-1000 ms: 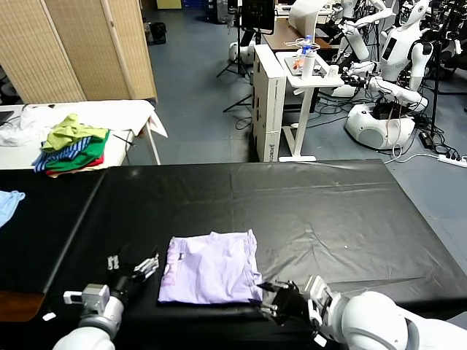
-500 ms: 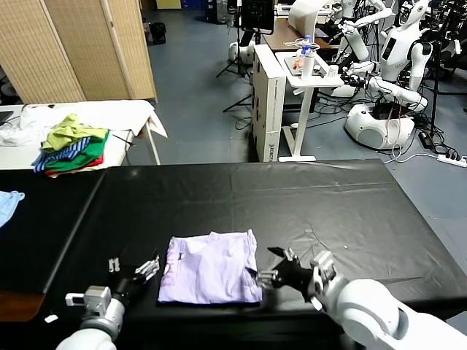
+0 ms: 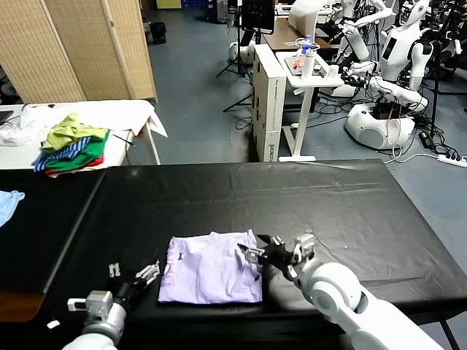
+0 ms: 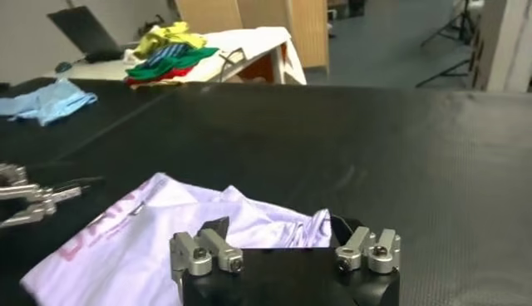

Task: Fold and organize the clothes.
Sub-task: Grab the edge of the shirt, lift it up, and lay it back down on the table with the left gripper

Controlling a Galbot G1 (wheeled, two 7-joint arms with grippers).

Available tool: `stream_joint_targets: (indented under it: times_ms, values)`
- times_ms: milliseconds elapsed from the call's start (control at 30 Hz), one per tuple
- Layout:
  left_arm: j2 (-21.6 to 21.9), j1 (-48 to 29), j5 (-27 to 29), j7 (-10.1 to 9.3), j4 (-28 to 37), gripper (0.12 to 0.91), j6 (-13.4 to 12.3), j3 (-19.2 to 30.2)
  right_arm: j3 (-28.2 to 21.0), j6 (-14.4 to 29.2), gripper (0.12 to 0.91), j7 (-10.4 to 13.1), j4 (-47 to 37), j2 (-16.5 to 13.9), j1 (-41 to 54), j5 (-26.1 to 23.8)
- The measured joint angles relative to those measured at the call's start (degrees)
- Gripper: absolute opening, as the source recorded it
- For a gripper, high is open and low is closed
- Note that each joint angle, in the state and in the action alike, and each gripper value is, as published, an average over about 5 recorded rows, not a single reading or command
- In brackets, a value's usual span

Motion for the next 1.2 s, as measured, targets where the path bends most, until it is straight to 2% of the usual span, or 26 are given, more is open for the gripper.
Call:
stream_joint_targets:
  times_ms: [133, 367, 467, 567, 733, 833, 900, 1067, 1200]
  values:
    - [0.0, 0.1, 0.1, 0.0, 0.1, 0.907, -0.1, -0.1, 0.3, 0.0, 0.662, -0.2, -1.2, 0.9, 0.0, -0.2]
    - [-0.3, 0.3, 0.2, -0.01, 0.1, 0.907, -0.2, -0.1, 0.6, 0.2, 0.319, -0.3, -2.2, 1.6, 0.0, -0.7]
    - [-0.5, 0.4, 0.3, 0.0, 0.1, 0.907, -0.4, -0.1, 1.2, 0.5, 0.227, -0.3, -1.8, 1.7, -0.3, -1.1]
    - [-0.8, 0.5, 0.4, 0.0, 0.1, 0.907, -0.5, -0.2, 2.0, 1.4, 0.177, -0.2, -1.3, 1.9, -0.8, -2.2]
    - [-1.5, 0.4, 0.7, 0.08, 0.4, 0.907, -0.8, -0.2, 3.0, 2.2, 0.155, -0.3, -1.0, 2.2, -1.8, -4.1]
    - [-2.1, 0.4, 0.9, 0.23, 0.6, 0.907, -1.1, -0.1, 3.4, 2.1, 0.177, -0.9, -1.3, 2.2, -2.3, -4.9]
    - [-2.6, 0.5, 1.0, 0.5, 0.7, 0.907, -1.4, -0.1, 3.8, 2.0, 0.247, -1.6, -1.3, 2.2, -2.7, -5.4]
    - [-4.6, 0.8, 0.4, 2.03, 0.7, 0.907, -3.2, -0.6, 6.0, 2.1, 0.557, -3.2, 0.2, 1.8, -4.3, -6.3]
    - [-7.1, 0.4, -2.6, 2.42, 0.7, 0.907, -4.5, -0.8, 9.3, 2.4, 0.792, -4.0, 1.9, 0.9, -6.8, -6.4]
